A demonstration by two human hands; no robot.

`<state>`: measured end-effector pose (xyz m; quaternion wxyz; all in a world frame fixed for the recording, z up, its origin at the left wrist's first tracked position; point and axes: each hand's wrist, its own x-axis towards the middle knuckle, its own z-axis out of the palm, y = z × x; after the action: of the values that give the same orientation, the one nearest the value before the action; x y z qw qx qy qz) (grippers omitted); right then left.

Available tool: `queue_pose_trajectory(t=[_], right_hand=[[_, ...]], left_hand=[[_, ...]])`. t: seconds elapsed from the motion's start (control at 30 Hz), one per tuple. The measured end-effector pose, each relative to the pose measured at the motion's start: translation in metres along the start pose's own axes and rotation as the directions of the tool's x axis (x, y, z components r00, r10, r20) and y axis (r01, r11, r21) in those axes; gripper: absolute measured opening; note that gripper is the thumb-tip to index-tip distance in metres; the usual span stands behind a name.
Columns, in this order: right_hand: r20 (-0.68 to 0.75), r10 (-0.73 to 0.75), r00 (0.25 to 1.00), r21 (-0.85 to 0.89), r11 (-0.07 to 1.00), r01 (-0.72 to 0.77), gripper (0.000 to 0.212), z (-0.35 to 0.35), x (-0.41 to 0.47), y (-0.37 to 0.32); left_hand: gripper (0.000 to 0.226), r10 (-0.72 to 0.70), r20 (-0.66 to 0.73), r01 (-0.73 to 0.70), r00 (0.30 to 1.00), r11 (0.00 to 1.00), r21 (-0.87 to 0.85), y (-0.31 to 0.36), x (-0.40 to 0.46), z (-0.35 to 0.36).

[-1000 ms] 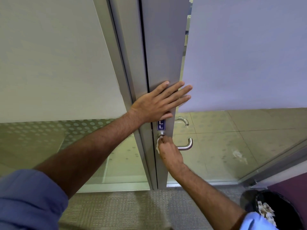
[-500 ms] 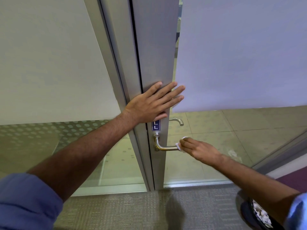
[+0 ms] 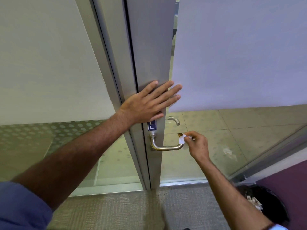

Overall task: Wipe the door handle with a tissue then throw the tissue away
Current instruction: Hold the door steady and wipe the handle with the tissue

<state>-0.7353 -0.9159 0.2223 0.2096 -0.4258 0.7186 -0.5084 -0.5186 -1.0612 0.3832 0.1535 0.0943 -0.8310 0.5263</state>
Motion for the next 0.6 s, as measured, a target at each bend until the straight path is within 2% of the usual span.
queue_pose_trajectory(t=[0.07,0.1,0.17,0.23,0.3,0.4,0.6], right_hand=[[0.031,-0.088,0.996,-0.078,0.993,0.09,0.015,-0.002,0.005,-0.007],[0.055,-0.084,0.995,-0.05,0.995,0.087,0.015,-0.006,0.01,-0.01],[0.147,0.02,0.989,0.196,0.979,-0.048,0.018,-0.014,0.018,-0.016],[0.223,0.09,0.971,0.311,0.937,-0.159,0.024,-0.02,0.025,-0.014],[0.249,0.089,0.964,0.16,0.978,-0.132,0.027,-0.018,0.025,-0.009],[0.221,0.011,0.975,-0.053,0.999,0.001,0.025,-0.011,0.018,0.0],[0.161,-0.119,0.98,-0.152,0.978,0.143,0.026,-0.01,0.008,0.003]], left_hand=[[0.09,0.005,0.001,-0.005,1.0,1.0,0.002,-0.001,0.0,0.0],[0.09,0.007,0.003,-0.007,1.0,1.0,0.003,-0.001,0.0,0.0],[0.09,0.006,0.008,-0.006,1.0,1.0,0.01,-0.001,0.001,0.0],[0.09,0.005,0.007,-0.005,1.0,1.0,0.01,0.0,0.0,0.0],[0.09,0.005,0.004,-0.005,1.0,1.0,0.007,0.0,-0.001,0.0],[0.09,0.0,-0.006,0.0,1.0,1.0,0.006,0.001,-0.001,0.001],[0.089,0.0,-0.006,0.0,1.0,1.0,0.004,0.001,0.001,0.002]])
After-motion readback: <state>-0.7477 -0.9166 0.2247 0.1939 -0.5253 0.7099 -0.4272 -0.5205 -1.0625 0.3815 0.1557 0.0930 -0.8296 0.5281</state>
